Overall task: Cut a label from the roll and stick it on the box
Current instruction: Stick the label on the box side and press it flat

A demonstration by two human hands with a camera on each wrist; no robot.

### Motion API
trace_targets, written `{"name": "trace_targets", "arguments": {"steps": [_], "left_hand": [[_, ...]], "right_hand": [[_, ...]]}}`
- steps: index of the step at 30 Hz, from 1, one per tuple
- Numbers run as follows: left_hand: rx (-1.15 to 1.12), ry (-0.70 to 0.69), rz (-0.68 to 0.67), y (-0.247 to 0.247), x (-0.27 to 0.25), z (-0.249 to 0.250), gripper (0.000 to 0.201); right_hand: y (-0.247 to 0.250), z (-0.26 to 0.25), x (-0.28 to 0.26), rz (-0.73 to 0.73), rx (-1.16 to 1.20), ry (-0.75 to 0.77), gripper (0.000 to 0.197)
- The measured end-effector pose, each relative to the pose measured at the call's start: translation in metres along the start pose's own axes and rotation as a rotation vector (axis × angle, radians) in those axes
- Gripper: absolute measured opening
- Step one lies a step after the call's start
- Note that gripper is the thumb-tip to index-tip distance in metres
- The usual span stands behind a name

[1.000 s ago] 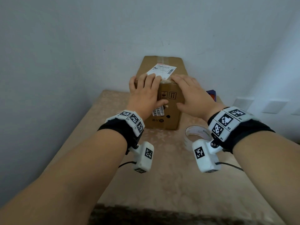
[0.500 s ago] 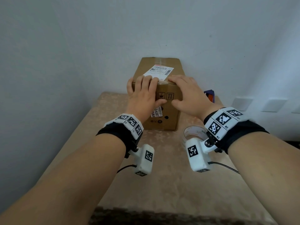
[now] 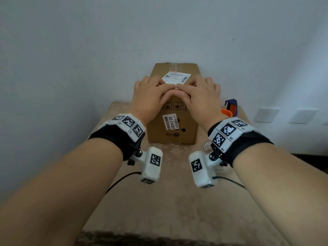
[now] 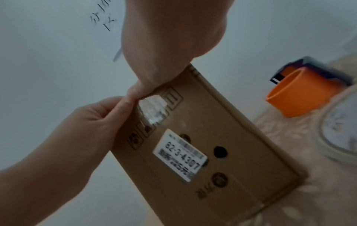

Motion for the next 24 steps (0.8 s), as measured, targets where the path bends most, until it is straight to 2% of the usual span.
{"name": "trace_targets", "arguments": {"steps": [4, 9, 13, 16, 18, 21, 23, 24], "left_hand": [[0.041, -0.012, 0.032, -0.013, -0.013, -0.002, 0.049], [0.098, -0.015, 0.050, -0.028, -0.026, -0.006, 0.056], [0.142, -0.038, -0.014, -0.027, -0.031, -0.008, 0.073], [0.136, -0.008, -0.136, -0.015, -0.029, -0.002, 0.094], [0.002, 0.139, -0.143, -0.003, -0.026, 0.004, 0.094], [-0.421, 0.451, -0.074, 0.011, -0.022, 0.004, 0.090], [-0.664, 0.523, -0.149, 0.018, -0.024, 0.004, 0.080], [-0.688, 0.522, -0.182, 0.022, -0.025, 0.003, 0.073]], "right_hand": [[-0.011, 0.006, -0.011, 0.011, -0.080, 0.041, 0.049], [-0.019, 0.009, -0.017, -0.012, -0.091, 0.078, 0.062], [-0.017, 0.007, -0.019, -0.089, -0.090, 0.062, 0.076], [-0.007, 0.005, -0.016, -0.181, -0.019, 0.028, 0.085], [0.005, 0.005, -0.014, -0.216, 0.140, -0.061, 0.084], [0.017, 0.009, -0.013, -0.210, 0.404, -0.261, 0.084], [0.018, 0.008, -0.013, -0.249, 0.457, -0.275, 0.076], [0.017, 0.005, -0.012, -0.264, 0.447, -0.250, 0.069]]}}
Point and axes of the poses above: each hand's wrist, its own x-axis towards the middle knuckle, its own y-axis out of the back of the hand, z = x × y, the point moved 1 cm from there along x, towards the middle knuckle
